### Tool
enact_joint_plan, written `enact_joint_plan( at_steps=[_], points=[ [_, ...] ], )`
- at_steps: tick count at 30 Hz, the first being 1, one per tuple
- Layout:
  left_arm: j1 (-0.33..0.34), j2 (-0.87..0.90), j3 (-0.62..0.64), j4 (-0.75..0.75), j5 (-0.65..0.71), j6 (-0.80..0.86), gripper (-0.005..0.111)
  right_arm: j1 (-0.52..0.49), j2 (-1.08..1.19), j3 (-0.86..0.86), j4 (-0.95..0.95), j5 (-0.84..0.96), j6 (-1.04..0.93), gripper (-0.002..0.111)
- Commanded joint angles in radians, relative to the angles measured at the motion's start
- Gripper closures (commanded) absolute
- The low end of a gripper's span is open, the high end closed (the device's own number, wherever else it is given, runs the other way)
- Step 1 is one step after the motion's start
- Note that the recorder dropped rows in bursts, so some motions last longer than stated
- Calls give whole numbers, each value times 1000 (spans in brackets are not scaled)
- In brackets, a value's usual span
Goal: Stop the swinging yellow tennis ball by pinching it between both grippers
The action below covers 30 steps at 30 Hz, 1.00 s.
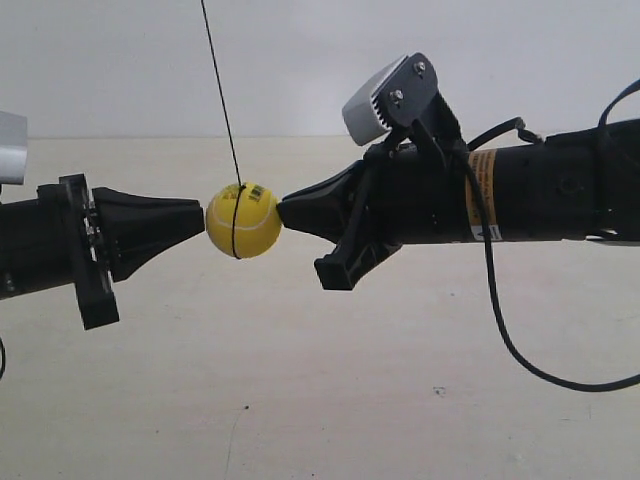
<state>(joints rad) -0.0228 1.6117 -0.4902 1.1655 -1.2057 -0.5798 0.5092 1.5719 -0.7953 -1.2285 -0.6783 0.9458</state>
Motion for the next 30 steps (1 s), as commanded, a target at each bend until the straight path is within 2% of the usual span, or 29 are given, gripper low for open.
enact_joint_plan(
  at_steps=[1,4,6,8,12,19,24,30],
  points=[
    [45,0,3,-54,14,-60,102,-1,-4,-6,12,110,-12,108],
    [85,0,3,-140,149,-143,102,-1,-4,-6,47,193,-16,108],
    [89,0,3,-177,212,-168,102,-1,-4,-6,48,199,-16,108],
    [89,0,3,-153,185,-168,102,-1,-4,-6,45,187,-12,108],
    [124,0,3,26,-10,-170,102,-1,-29,-6,-191,56,88,108],
    [192,0,-5,194,-15,-258,102,-1,-143,-6,-429,-42,259,108],
    [153,0,-5,218,-15,-196,102,-1,-119,-28,-421,-195,257,108],
    [70,0,-5,169,-15,-103,102,-1,-61,-32,-325,-109,227,108]
  ],
)
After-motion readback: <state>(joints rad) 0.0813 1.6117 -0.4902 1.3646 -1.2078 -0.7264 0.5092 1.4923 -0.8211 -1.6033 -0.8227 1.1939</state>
